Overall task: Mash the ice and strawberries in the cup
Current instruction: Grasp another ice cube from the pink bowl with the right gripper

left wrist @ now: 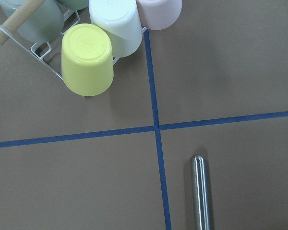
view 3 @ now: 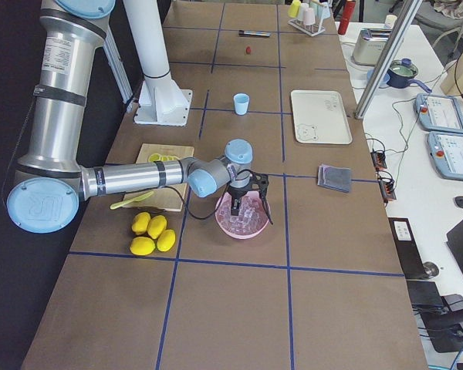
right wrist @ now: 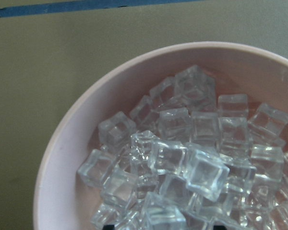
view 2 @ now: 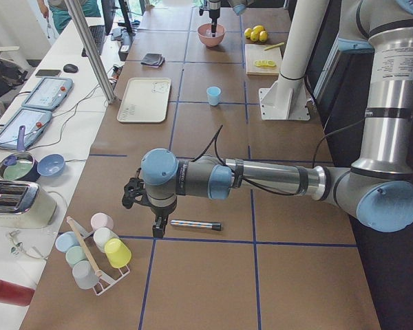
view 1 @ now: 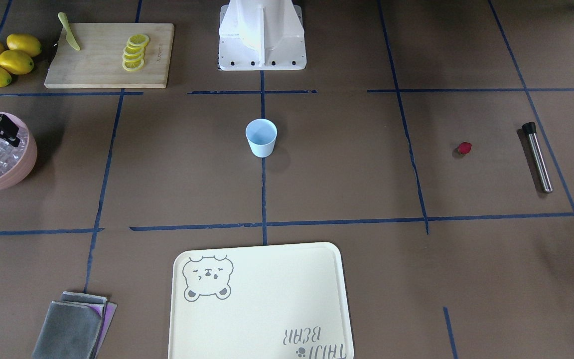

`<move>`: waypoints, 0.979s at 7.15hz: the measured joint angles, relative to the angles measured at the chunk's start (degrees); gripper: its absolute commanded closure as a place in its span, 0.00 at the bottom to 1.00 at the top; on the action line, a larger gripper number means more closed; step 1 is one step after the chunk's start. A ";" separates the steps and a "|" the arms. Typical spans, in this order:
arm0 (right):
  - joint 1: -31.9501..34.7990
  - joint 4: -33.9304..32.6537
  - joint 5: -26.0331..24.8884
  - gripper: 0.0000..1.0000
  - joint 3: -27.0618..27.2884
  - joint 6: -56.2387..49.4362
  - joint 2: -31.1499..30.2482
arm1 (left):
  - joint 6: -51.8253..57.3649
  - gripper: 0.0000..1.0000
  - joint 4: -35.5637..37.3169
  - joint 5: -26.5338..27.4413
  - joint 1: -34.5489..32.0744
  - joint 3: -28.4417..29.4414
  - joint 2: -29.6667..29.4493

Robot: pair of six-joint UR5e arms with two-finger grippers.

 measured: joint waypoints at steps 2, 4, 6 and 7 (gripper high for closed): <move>0.05 0.11 0.08 0.80 0.02 0.00 0.14 | 0.04 0.00 0.00 0.00 0.00 -0.07 -0.09; 0.33 0.12 0.14 0.99 0.58 0.03 0.19 | 0.04 0.00 0.00 0.00 0.00 -0.21 -0.10; 1.63 -0.25 0.21 1.00 2.96 0.00 -0.69 | 0.05 0.00 0.00 0.00 0.00 -0.35 -0.09; 2.70 -0.59 0.66 1.00 5.61 0.00 -2.07 | 0.05 0.00 0.00 0.00 0.00 -0.37 -0.09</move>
